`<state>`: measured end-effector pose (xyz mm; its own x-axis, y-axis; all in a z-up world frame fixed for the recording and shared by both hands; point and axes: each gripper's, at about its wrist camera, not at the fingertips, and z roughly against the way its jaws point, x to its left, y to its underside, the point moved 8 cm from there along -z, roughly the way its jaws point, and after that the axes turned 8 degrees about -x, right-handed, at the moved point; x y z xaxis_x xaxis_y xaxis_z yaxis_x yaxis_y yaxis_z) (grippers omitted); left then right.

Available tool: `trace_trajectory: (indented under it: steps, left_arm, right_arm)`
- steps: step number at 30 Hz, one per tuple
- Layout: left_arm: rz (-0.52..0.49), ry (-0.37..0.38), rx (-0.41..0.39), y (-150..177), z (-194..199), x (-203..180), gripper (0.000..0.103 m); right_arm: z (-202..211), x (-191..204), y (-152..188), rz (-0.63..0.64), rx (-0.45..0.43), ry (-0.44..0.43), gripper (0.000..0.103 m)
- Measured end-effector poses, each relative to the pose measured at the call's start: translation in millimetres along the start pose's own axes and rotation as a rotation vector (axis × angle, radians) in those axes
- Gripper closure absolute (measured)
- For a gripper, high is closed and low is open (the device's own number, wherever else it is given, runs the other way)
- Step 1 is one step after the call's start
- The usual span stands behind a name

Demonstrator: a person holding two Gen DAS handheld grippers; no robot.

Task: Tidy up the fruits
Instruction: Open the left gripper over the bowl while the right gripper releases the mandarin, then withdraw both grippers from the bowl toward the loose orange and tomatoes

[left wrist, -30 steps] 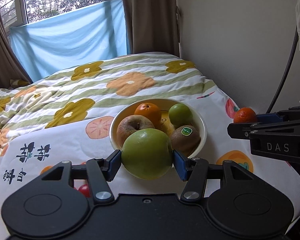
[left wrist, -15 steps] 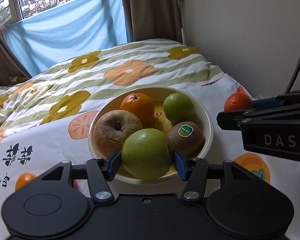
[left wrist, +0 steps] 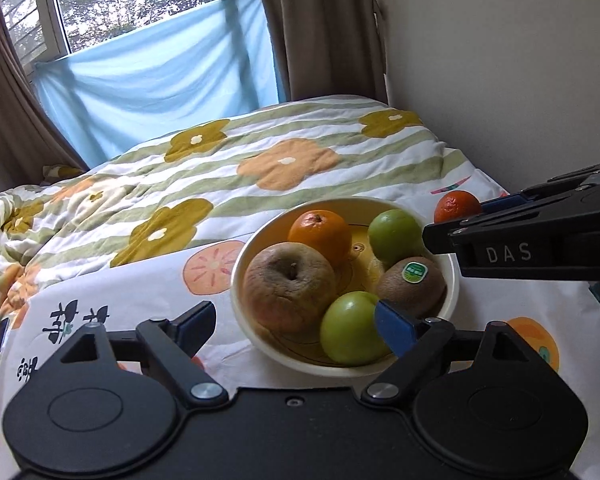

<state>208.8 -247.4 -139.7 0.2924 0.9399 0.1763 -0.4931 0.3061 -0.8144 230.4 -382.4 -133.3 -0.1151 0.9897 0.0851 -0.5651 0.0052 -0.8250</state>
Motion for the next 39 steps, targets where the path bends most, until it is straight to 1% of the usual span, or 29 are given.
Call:
trace_trajectory:
  steps: [6, 10, 15, 22, 23, 24, 25, 27, 29, 32, 39]
  left_arm:
    - [0.049, -0.048, 0.019, 8, 6, 25, 0.013]
    - [0.075, -0.059, 0.033, 14, 6, 35, 0.013]
    - [0.102, -0.068, 0.047, 19, 6, 42, 0.013]
    - [0.125, -0.076, 0.047, 19, 9, 45, 0.013]
    - [0.128, -0.077, 0.047, 19, 10, 45, 0.013]
    - [0.129, -0.078, 0.046, 19, 11, 45, 0.013]
    - [0.129, -0.079, 0.045, 19, 12, 44, 0.013]
    - [0.132, -0.081, 0.044, 19, 14, 44, 0.013]
    - [0.14, -0.08, 0.045, 19, 17, 43, 0.013]
    - [0.153, -0.078, 0.044, 20, 22, 42, 0.013]
    - [0.15, -0.081, 0.027, 17, 43, 39, 0.013]
  right_arm:
    - [-18, 21, -6, 0.04, 0.018, -0.041, 0.05]
    - [-33, 30, -4, 0.059, 0.037, -0.058, 0.05]
    - [-45, 35, 1, 0.076, 0.052, -0.076, 0.05]
    - [-50, 38, 6, 0.099, 0.063, -0.095, 0.049]
    - [-49, 37, 6, 0.097, 0.064, -0.095, 0.046]
    - [-48, 37, 6, 0.095, 0.063, -0.1, 0.034]
    - [-46, 37, 5, 0.095, 0.058, -0.1, 0.018]
    - [-40, 36, 4, 0.1, 0.032, -0.083, 0.0]
    - [-33, 36, 4, 0.113, 0.01, -0.074, 0.0]
    - [-27, 37, 8, 0.132, 0.02, -0.062, 0.0]
    - [4, 39, 8, 0.125, -0.002, -0.057, 0.0]
